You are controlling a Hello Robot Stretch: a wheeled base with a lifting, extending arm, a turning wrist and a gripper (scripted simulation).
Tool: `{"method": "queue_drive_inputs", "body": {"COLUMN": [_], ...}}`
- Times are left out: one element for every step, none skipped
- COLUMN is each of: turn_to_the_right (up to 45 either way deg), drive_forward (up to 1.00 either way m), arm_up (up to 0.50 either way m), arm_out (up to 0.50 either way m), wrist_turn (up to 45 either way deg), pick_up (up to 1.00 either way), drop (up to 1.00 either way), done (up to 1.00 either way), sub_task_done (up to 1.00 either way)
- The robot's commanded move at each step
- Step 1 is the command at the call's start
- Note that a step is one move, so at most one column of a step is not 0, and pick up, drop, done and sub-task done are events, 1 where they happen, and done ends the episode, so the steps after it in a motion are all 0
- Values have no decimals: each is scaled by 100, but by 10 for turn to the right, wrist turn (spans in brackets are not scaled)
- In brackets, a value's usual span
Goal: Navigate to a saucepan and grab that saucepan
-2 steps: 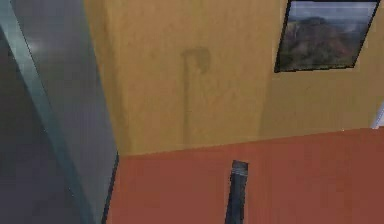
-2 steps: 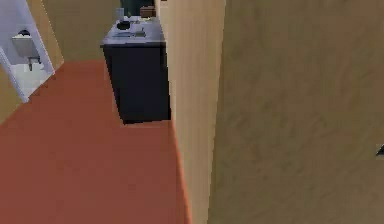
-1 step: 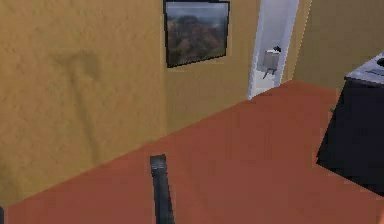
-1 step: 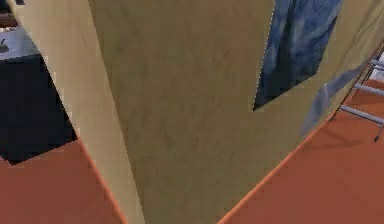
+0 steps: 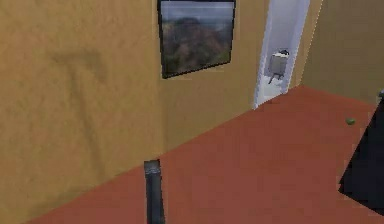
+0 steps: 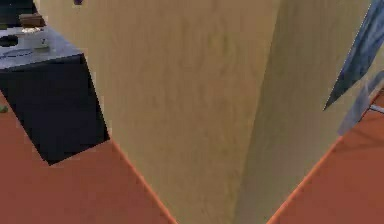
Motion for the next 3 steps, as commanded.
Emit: {"method": "queue_drive_inputs", "body": {"turn_to_the_right": [450,30,450], "drive_forward": [0,0,0], "arm_up": [0,0,0], "arm_out": [0,0,0], "wrist_turn": [0,0,0], "pick_up": [0,0,0], "drop": [0,0,0], "done": [0,0,0], "sub_task_done": [0,0,0]}}
